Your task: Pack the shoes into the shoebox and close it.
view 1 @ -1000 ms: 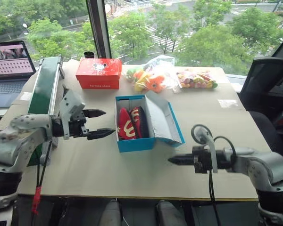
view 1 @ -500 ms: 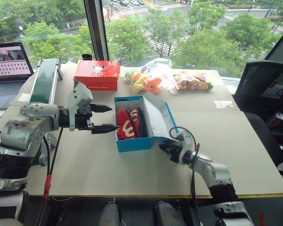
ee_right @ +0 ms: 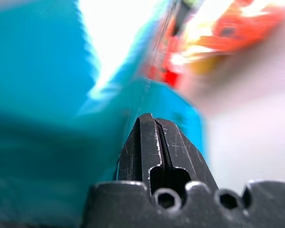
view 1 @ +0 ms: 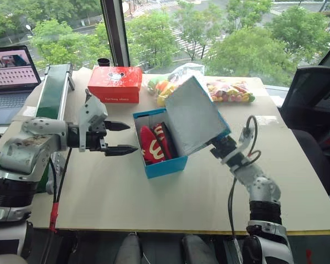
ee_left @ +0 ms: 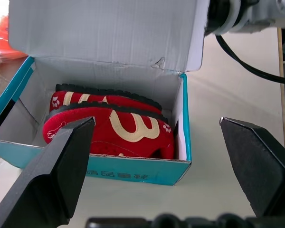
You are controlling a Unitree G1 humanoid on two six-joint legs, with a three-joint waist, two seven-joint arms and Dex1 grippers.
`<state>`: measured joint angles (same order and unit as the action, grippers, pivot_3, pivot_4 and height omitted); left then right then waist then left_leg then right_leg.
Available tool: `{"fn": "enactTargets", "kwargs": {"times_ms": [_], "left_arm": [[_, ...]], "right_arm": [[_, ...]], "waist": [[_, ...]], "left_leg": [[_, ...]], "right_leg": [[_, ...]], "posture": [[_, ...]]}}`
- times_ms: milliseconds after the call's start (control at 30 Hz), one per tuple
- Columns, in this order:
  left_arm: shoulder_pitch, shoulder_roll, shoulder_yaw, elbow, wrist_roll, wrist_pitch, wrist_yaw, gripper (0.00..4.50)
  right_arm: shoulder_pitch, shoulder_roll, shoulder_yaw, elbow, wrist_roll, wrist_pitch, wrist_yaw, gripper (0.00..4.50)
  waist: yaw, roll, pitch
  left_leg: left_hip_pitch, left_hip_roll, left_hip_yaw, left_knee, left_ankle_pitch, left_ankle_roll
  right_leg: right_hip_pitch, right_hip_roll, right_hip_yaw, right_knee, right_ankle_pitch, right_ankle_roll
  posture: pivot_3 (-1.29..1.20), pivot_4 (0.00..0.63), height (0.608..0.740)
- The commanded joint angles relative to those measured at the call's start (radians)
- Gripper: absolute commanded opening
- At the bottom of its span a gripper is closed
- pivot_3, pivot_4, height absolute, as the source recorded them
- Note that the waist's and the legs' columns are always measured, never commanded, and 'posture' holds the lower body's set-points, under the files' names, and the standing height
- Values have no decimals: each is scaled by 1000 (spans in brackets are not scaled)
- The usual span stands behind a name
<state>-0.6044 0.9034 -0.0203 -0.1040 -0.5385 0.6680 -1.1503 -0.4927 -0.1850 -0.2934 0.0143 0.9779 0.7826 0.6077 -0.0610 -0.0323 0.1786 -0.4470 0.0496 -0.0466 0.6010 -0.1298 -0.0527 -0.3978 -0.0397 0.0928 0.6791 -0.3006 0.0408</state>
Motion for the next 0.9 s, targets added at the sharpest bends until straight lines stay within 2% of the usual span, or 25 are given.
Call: {"fn": "enactTargets", "kwargs": {"times_ms": [33, 167, 333, 433, 500, 633, 767, 900], "left_arm": [[8, 7, 55, -33, -17, 6, 13, 4500], [63, 8, 119, -93, -50, 41, 57, 4500], [131, 11, 170, -156, -69, 73, 102, 4500], [218, -2, 217, -228, -81, 97, 159, 4500], [252, -16, 233, -266, -92, 111, 194, 4500], [361, -145, 264, -438, -131, 146, 372, 4500], [447, -191, 273, -527, -131, 163, 460, 4500], [500, -196, 283, -577, -149, 171, 505, 4500]], "right_arm": [[3, -12, 63, -136, 96, 124, -8, 37], [-45, -40, 250, -84, -62, 137, 9, 37], [-184, -25, 328, 66, -190, 51, 56, 37], [-378, 24, 442, 306, -364, -82, 127, 37], [-447, 44, 486, 425, -443, -159, 180, 37], [-590, 148, 590, 828, -652, -384, 238, 37], [-629, 205, 622, 1055, -794, -563, 213, 37], [-631, 207, 607, 1131, -862, -656, 213, 37]], "waist": [[0, 0, 0], [-3, 0, 0], [-4, 0, 1], [-12, 0, 1], [-12, 0, 1], [-6, 0, 1], [-4, -1, 1], [-1, -1, 0]], "left_leg": [[0, 0, 0, 0, 0, 0], [1, 0, 0, 3, 0, 0], [2, 0, 0, 5, 1, -1], [2, 0, 0, 5, 1, -1], [2, 0, 1, 4, 1, -1], [2, 1, 0, 2, 0, -1], [1, 0, -1, 4, -2, -4], [11, 0, -2, 4, -2, -5]], "right_leg": [[0, 0, 0, 0, 0, 0], [2, 0, 0, -1, -1, 2], [3, 0, 0, 0, -3, 5], [3, 0, 1, 0, -3, 5], [2, 1, 2, 0, -2, 4], [2, 1, 0, -1, 0, 0], [3, 0, 0, -1, 0, 0], [12, 0, -1, 0, 0, -1]], "posture": [[0, 150, 739], [0, 150, 739], [0, 150, 739], [0, 150, 739], [0, 150, 739], [0, 150, 739], [0, 150, 739], [0, 150, 739]]}}
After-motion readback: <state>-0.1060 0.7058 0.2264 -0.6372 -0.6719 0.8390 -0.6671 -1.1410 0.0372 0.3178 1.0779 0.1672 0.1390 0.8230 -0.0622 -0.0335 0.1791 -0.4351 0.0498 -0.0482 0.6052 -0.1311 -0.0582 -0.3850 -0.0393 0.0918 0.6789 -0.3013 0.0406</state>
